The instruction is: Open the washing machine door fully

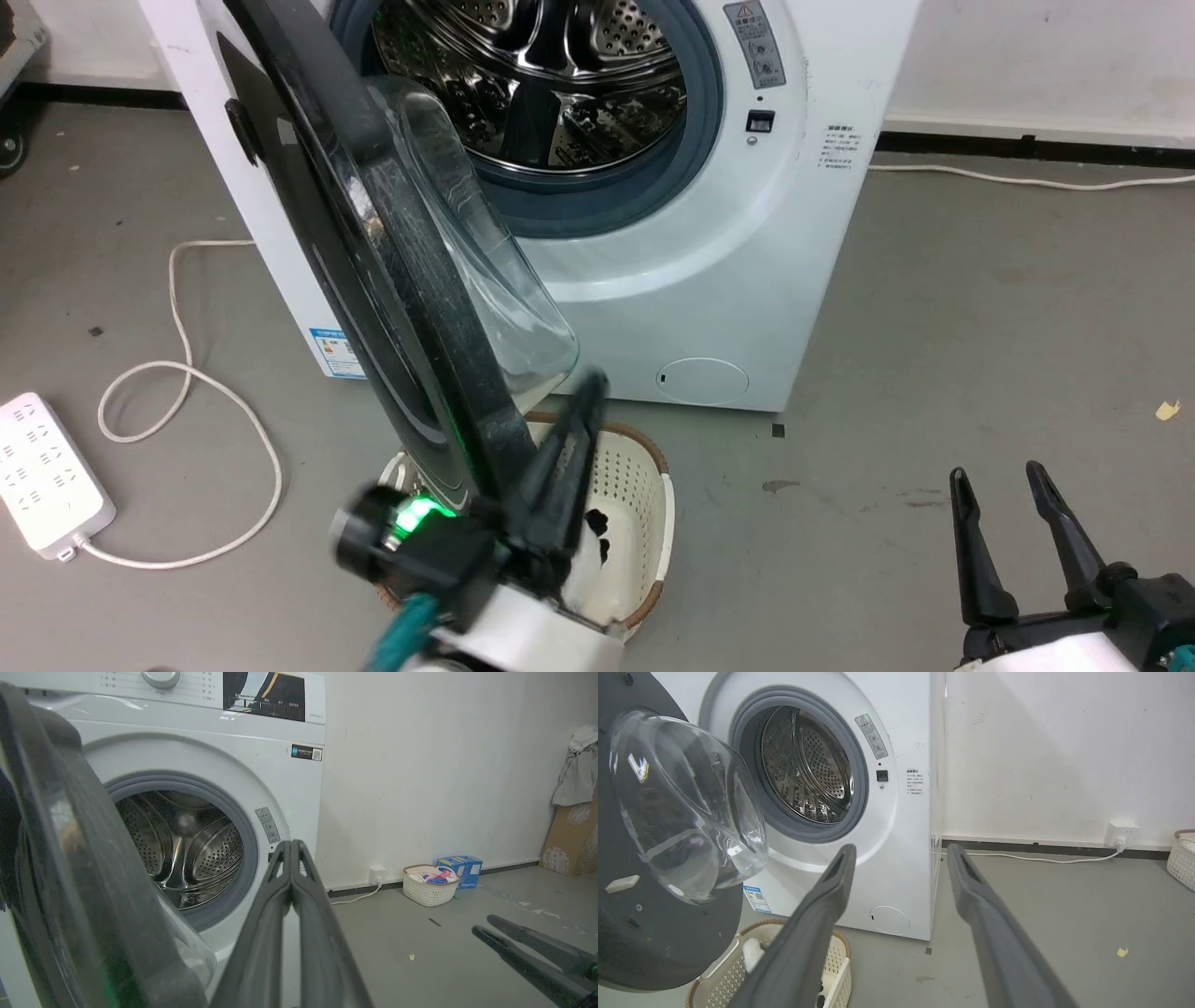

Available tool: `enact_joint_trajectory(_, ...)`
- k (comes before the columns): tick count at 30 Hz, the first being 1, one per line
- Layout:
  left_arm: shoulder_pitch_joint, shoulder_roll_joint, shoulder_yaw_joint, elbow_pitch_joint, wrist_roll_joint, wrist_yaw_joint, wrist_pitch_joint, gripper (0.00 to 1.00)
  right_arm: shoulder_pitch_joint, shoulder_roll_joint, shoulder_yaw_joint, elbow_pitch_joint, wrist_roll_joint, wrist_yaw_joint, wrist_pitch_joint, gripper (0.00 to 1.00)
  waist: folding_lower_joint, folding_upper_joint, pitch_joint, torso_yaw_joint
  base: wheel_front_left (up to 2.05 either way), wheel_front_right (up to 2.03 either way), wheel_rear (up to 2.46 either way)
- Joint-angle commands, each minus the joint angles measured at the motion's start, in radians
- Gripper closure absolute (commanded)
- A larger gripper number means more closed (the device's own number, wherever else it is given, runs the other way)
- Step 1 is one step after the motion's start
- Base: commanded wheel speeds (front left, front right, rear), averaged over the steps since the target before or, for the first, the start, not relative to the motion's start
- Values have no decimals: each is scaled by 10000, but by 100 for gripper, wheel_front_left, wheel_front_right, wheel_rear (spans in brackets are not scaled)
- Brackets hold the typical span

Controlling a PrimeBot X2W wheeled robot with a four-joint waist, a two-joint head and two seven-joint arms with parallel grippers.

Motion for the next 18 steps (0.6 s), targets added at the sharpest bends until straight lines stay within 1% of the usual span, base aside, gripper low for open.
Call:
enact_joint_trajectory(1,152,22,-155,448,-140,66,144,100,-78,44,6,10,43,8,-45,0,0,-1,34,-11,0,0,0)
enact_joint_trajectory(5,213,22,-376,1663,-410,296,509,100,-123,44,16,12,64,8,-45,0,0,-1,159,-20,0,0,0)
enact_joint_trajectory(10,51,22,-302,2879,-591,479,568,100,-146,44,63,57,105,8,-45,0,0,-1,264,14,0,0,0)
enact_joint_trajectory(15,-33,72,-44,3577,-624,727,259,100,-76,44,45,103,128,8,-45,0,0,-1,205,258,0,0,0)
enact_joint_trajectory(18,56,95,71,3778,-724,800,69,100,-16,45,34,129,121,8,-45,0,0,-1,123,546,0,0,0)
